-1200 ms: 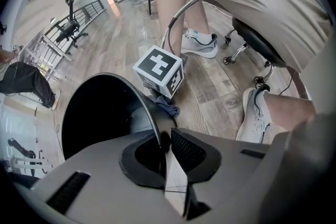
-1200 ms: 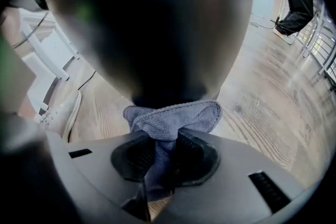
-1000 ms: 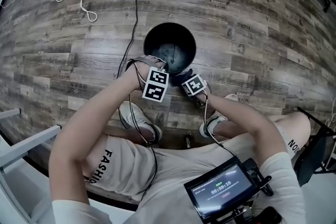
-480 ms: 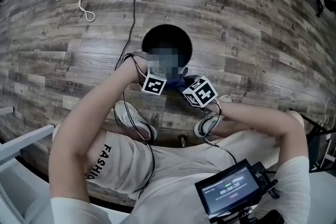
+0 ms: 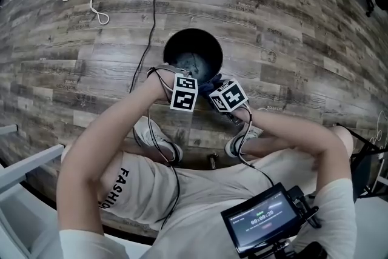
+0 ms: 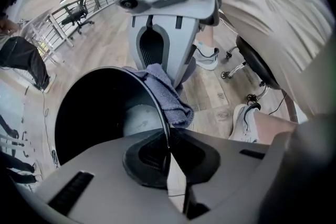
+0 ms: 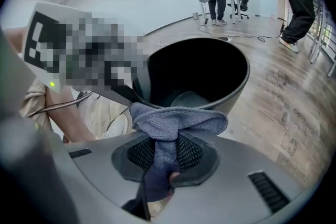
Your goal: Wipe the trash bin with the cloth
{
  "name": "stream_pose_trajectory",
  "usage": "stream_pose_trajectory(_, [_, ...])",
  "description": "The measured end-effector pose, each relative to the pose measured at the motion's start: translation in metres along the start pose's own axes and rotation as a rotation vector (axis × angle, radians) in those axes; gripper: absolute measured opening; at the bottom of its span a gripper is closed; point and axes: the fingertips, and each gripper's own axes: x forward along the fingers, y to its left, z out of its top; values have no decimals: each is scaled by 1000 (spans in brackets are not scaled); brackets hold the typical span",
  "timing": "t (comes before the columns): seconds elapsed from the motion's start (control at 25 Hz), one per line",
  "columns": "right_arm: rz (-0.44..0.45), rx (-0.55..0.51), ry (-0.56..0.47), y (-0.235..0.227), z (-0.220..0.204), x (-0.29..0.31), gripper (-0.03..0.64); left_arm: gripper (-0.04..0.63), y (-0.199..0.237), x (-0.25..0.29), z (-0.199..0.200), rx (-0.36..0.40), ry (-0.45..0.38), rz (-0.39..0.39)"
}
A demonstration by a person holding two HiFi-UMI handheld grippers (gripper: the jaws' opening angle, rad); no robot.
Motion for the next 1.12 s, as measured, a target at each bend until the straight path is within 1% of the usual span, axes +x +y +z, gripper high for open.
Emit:
stream_pose_trajectory(0.24, [-31,-15,40,-15,-21,39,77,23,0,0,0,5,-6,-14])
stream_pose_trajectory(0.44, [-19,4,53,-24,-43,80,77,22,0,1,1,8,-9,-11])
stream_pose_trajectory(0.56, [-49,-1,72,-35,-56,103,77,23,2,0,3,10,-14,-7])
stream_pose_trajectory(0.68, [-74,-30,57,-43,-65,131,77,23,0,0,1,13,-14,-2])
stream_pose_trajectory(0.72, [-80,-20,52,-45,-68,140,77,23,0,1,0,13,-14,-1])
stream_pose_trajectory(0.84, [-95,57,49,-56,-81,156,77,23,1,1,1,4,-20,5])
stream_pose_trajectory(0.96, [-101,104,19,-62,-82,162,75,23,5,-1,1,-14,-25,23])
stream_pose_trajectory(1.04, [-94,124,27,-59,-82,159,75,23,4,-1,0,-27,-22,25])
stream_pose_trajectory(1.12, [-73,153,53,-53,-82,151,77,23,4,0,2,-58,-20,16])
